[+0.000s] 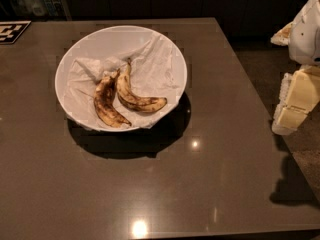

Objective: Pick banana from white bowl

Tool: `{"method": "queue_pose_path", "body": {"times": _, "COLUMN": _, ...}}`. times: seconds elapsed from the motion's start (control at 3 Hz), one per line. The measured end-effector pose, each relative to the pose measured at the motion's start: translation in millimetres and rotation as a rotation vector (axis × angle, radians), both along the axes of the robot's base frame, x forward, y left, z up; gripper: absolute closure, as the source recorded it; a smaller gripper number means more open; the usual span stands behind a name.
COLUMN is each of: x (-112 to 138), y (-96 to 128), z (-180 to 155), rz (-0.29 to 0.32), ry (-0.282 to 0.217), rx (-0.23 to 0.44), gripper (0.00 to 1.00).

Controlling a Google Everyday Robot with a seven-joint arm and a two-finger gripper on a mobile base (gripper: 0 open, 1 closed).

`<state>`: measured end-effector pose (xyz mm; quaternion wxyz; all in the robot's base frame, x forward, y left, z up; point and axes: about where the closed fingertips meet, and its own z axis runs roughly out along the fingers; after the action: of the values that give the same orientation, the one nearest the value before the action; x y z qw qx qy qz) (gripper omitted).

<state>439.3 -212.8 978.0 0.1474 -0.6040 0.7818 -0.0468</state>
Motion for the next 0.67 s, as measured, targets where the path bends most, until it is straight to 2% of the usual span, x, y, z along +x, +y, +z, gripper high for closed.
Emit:
{"method": "queue_pose_path", "body": {"times": 0.33, "x": 0.0, "y": 23.1, "z": 3.2, "rz": 0.044, "ry": -0.005, "rx": -0.070, "gripper": 0.00}}
{"method": "queue_pose_path", "body": {"times": 0.67, "x": 1.9, "y": 54.3, "z": 1.6, "rz": 0.102, "ry": 0.017, "rx": -0.143, "gripper": 0.00}}
